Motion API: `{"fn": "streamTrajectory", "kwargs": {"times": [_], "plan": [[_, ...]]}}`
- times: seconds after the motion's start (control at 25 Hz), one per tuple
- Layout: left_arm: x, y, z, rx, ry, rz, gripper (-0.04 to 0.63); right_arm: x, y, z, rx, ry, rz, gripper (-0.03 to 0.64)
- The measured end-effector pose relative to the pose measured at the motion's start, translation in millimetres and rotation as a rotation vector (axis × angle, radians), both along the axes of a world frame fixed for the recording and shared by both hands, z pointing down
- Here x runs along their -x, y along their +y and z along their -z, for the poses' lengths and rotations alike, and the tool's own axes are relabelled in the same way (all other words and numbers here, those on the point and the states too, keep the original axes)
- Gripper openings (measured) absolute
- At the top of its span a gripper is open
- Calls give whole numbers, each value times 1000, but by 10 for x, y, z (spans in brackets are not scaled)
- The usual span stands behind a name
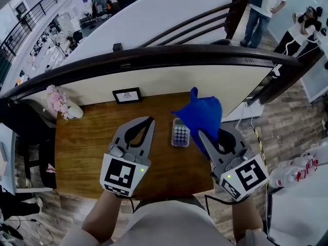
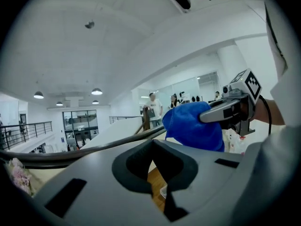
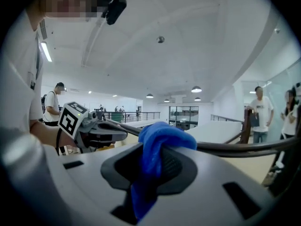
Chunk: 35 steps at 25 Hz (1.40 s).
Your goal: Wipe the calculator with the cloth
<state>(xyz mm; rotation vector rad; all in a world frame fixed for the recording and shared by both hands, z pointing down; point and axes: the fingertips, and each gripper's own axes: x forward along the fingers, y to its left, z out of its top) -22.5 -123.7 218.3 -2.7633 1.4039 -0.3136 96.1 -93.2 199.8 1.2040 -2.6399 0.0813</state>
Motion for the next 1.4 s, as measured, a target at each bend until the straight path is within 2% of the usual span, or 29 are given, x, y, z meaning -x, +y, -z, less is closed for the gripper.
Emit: {"fn": "streamTrajectory", "kwargs": {"times": [0.2, 0.44, 0.6, 0.92, 1.4], "plan": [[13, 142, 302, -79, -7, -12, 2, -54, 157, 259, -57, -14, -29, 83], [32, 285, 457, -110, -23, -25, 2, -232, 263, 437, -99, -65, -104, 83], [39, 350, 473, -100, -22, -27, 2, -317, 344, 449, -97, -69, -119, 81], [41, 385, 354, -65, -22, -12, 2, -255, 479, 224, -28, -63, -85, 81], [-50, 415, 355, -66, -14, -17, 2, -361, 488, 247, -35, -64, -104, 81]]}}
